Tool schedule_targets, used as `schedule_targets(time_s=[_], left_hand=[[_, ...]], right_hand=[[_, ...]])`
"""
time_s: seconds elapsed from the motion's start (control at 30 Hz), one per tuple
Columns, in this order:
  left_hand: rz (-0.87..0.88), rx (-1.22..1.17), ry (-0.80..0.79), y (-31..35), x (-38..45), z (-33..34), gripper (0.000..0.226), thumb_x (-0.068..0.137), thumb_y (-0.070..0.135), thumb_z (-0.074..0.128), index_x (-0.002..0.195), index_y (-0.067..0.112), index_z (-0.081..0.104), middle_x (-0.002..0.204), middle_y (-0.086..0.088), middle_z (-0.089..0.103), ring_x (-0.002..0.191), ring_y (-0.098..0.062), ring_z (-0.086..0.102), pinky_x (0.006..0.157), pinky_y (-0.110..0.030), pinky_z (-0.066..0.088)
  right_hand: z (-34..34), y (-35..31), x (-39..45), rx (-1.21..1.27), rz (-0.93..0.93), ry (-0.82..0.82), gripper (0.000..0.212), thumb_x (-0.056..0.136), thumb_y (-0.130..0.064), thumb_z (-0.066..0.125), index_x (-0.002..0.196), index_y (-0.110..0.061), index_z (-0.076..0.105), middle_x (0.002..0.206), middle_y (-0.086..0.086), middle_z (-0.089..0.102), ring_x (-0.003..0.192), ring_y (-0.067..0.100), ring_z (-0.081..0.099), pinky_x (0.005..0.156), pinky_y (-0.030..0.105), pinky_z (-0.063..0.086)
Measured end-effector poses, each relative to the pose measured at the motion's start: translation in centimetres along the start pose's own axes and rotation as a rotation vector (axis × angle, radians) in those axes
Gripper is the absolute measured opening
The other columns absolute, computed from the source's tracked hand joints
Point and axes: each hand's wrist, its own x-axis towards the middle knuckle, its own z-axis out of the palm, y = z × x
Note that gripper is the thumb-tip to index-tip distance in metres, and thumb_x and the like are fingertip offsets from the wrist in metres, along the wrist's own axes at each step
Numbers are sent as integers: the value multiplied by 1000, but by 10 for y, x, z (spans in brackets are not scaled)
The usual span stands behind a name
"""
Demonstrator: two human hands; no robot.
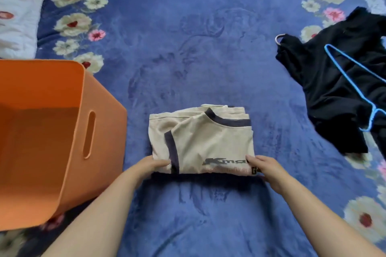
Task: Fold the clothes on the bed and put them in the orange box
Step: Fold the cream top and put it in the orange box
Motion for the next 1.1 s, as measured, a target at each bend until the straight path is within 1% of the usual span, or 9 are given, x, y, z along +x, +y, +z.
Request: schedule_targets(time_s=[0.13, 0.27, 0.37, 0.47, 0.57, 0.63, 0.83, 0.97, 1.1], left_hand=[[51, -160, 74, 9, 8, -1, 47, 69, 36, 69, 112, 22, 57, 96, 1, 61, 86, -16, 53, 75, -28, 38], [214, -241, 259, 23, 13, 7, 3, 92, 11, 55, 94, 11, 57, 89, -5, 61, 73, -14, 54, 60, -22, 42], [295, -397, 265, 26, 11, 12, 14, 93, 7, 50, 85, 16, 58, 82, -2, 65, 77, -16, 58, 65, -26, 43], [318, -540, 227, 27, 9, 10, 18, 94, 6, 45, 89, 17, 59, 68, 7, 69, 63, -9, 62, 64, -28, 46], [241, -402, 237, 22, 13, 6, 14, 94, 7, 46, 98, 10, 59, 80, -2, 66, 73, -18, 59, 68, -33, 46], [149, -113, 284, 12, 20, 6, 25, 88, 16, 53, 110, 4, 57, 99, -12, 64, 88, -27, 59, 77, -36, 48], [93, 333, 504, 8, 33, 13, 30, 91, 22, 49, 111, 1, 54, 118, -18, 58, 108, -34, 52, 86, -36, 43], [67, 123, 564, 20, 38, 14, 51, 87, 46, 55, 116, 5, 49, 122, -14, 54, 111, -31, 50, 91, -37, 40], [93, -190, 327, 29, 46, 9, 54, 82, 45, 64, 122, 10, 55, 110, -5, 61, 100, -25, 57, 87, -33, 44]], right_hand=[[6, -11, -2, 207, -56, 14, 11, 90, -14, 57, 81, -10, 62, 72, 2, 61, 64, 13, 52, 47, 13, 40], [9, -26, 9, 209, -138, 54, 11, 90, -12, 57, 80, -10, 62, 76, 5, 63, 71, 20, 56, 56, 24, 43], [8, -31, 5, 381, -259, 63, 5, 84, -12, 64, 82, -9, 60, 67, -1, 68, 66, 18, 60, 55, 24, 50], [0, -28, -5, 579, -358, -65, 48, 42, -34, 90, 78, -11, 68, 68, -1, 71, 62, 14, 67, 54, 23, 54], [-1, -14, -2, 601, -297, -40, 9, 77, 1, 65, 72, -7, 65, 60, -1, 68, 55, 12, 64, 50, 19, 52], [7, -4, 6, 447, -132, 60, 25, 85, 12, 47, 71, -6, 54, 51, -1, 61, 48, 12, 58, 43, 16, 45], [23, -1, 23, 62, 7, 326, 9, 82, -16, 57, 81, -9, 51, 83, 9, 54, 69, 20, 48, 63, 27, 36], [25, -16, 26, -57, -66, 430, 37, 86, -35, 58, 109, -9, 47, 102, 3, 49, 96, 23, 48, 77, 30, 35], [23, -19, 42, 11, -4, 383, 47, 80, -45, 65, 102, -4, 59, 102, 8, 61, 92, 24, 57, 75, 30, 43]])
